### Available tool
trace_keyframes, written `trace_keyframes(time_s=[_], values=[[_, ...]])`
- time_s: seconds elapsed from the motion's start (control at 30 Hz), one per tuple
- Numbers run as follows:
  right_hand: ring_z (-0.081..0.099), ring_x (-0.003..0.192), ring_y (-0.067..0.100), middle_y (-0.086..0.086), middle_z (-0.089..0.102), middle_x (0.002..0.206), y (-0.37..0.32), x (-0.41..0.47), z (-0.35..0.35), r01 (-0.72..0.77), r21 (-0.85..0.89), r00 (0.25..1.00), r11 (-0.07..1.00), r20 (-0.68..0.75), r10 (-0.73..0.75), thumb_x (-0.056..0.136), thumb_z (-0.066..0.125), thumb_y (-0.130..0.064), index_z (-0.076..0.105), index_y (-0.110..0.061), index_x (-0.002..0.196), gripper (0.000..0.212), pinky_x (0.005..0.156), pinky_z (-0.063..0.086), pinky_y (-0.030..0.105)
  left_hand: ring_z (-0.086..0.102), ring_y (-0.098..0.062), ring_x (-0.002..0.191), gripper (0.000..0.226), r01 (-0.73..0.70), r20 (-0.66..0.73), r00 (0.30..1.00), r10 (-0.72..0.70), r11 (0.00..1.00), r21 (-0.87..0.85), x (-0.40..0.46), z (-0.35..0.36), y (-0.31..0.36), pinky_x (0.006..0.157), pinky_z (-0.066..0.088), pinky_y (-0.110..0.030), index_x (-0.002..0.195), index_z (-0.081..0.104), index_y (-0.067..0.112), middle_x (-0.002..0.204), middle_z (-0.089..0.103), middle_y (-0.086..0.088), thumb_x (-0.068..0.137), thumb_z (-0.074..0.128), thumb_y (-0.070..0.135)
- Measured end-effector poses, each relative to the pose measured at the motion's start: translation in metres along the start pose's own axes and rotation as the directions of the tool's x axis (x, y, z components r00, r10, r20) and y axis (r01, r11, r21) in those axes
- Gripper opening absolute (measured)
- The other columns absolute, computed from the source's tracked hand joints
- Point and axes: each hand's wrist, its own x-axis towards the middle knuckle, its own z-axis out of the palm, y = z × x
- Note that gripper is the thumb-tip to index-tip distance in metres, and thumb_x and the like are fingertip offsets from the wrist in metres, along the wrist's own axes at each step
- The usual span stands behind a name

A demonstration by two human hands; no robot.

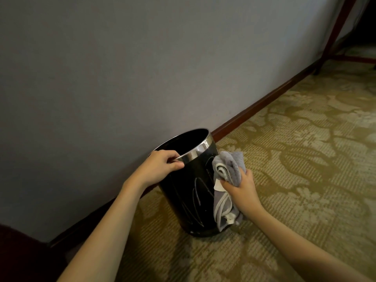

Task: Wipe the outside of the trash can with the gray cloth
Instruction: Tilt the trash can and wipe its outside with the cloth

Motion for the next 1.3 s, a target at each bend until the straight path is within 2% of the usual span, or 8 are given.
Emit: trace_keyframes(time_s=[0.2, 0.43, 0.63, 0.77, 0.97, 1.07, 1.17, 1.3], values=[[0.037, 0.092, -0.013, 0.008, 0.041, 0.120, 0.004, 0.003, -0.002, 0.030, -0.015, 0.999, 0.999, 0.020, -0.029, 0.090, 0.062, -0.015, 0.053, -0.020, 0.124, 0.036, 0.078, 0.035, 0.021, 0.059, -0.003, 0.068, 0.021, 0.013, -0.103, 0.995, -0.012, 1.000, 0.005, 0.005, 0.007, -0.005, 0.063, 0.042, -0.028, 0.072, 0.065, 0.027, 0.070, 0.063, 0.007, 0.092, 0.061, 0.029], [0.043, 0.092, -0.013, 0.014, 0.052, 0.118, 0.009, 0.002, -0.019, 0.036, -0.030, 0.998, 0.999, -0.055, -0.037, 0.088, 0.063, -0.014, 0.062, -0.017, 0.115, 0.027, 0.073, 0.035, 0.010, 0.055, -0.018, 0.064, 0.030, 0.075, -0.238, 0.969, -0.071, 0.997, 0.005, 0.009, 0.025, 0.007, 0.061, 0.040, -0.034, 0.064, 0.053, 0.024, 0.064, 0.056, 0.003, 0.093, 0.058, 0.023], [0.058, 0.104, 0.032, 0.016, 0.062, 0.108, 0.005, -0.005, -0.063, 0.050, 0.028, 0.994, 0.998, -0.095, -0.047, 0.088, 0.063, -0.008, 0.062, -0.018, 0.113, 0.027, 0.088, 0.048, 0.054, 0.053, -0.018, 0.071, 0.029, 0.115, -0.282, 0.957, -0.068, 0.982, 0.152, 0.022, 0.038, 0.045, 0.063, 0.037, -0.033, 0.065, 0.053, 0.027, 0.069, 0.056, 0.007, 0.094, 0.056, 0.029], [0.063, 0.095, 0.014, -0.005, 0.063, 0.101, 0.001, -0.010, -0.088, 0.066, 0.110, 0.991, 0.992, -0.123, -0.052, 0.086, 0.065, -0.004, 0.055, -0.031, 0.104, 0.034, 0.074, 0.049, 0.030, 0.057, -0.020, 0.075, 0.029, 0.177, -0.234, 0.961, -0.145, 0.977, 0.122, 0.035, 0.036, 0.052, 0.065, 0.041, -0.032, 0.066, 0.057, 0.024, 0.070, 0.059, 0.003, 0.094, 0.056, 0.030], [0.064, 0.090, -0.004, -0.007, 0.058, 0.113, 0.004, -0.009, -0.098, -0.040, 0.216, 0.997, 0.976, -0.062, 0.054, 0.082, 0.063, 0.007, 0.038, -0.026, 0.130, 0.063, 0.066, 0.053, 0.016, 0.053, -0.026, 0.075, 0.033, 0.195, -0.253, 0.951, -0.177, 0.980, 0.048, 0.054, 0.030, 0.050, 0.064, 0.036, -0.032, 0.064, 0.054, 0.017, 0.065, 0.055, 0.000, 0.095, 0.054, 0.026], [0.065, 0.098, 0.008, -0.002, 0.064, 0.112, 0.002, -0.008, -0.093, -0.075, 0.297, 0.997, 0.952, 0.027, 0.070, 0.080, 0.059, 0.014, 0.048, -0.021, 0.128, 0.060, 0.068, 0.053, 0.018, 0.049, -0.023, 0.069, 0.030, 0.177, -0.260, 0.947, -0.187, 0.982, -0.062, 0.052, 0.025, 0.041, 0.062, 0.034, -0.033, 0.067, 0.056, 0.015, 0.065, 0.053, -0.003, 0.096, 0.054, 0.022], [0.067, 0.096, 0.014, -0.005, 0.071, 0.101, 0.004, -0.019, -0.080, -0.049, 0.228, 0.989, 0.973, 0.145, 0.016, 0.077, 0.056, 0.017, 0.059, -0.023, 0.117, 0.057, 0.067, 0.052, 0.016, 0.047, -0.020, 0.064, 0.029, 0.172, -0.307, 0.930, -0.202, 0.977, -0.123, 0.039, 0.019, 0.025, 0.058, 0.034, -0.031, 0.068, 0.057, 0.013, 0.065, 0.053, -0.004, 0.096, 0.054, 0.018], [0.059, 0.110, 0.001, -0.012, 0.062, 0.118, 0.016, -0.040, -0.060, 0.107, 0.007, 0.955, 0.994, 0.276, -0.105, 0.080, 0.063, 0.007, 0.055, -0.041, 0.124, 0.066, 0.091, 0.048, 0.020, 0.048, -0.017, 0.064, 0.024, 0.180, -0.353, 0.906, -0.232, 0.968, -0.176, 0.029, 0.012, 0.005, 0.058, 0.036, -0.027, 0.078, 0.065, 0.005, 0.069, 0.057, -0.006, 0.095, 0.055, 0.018]])
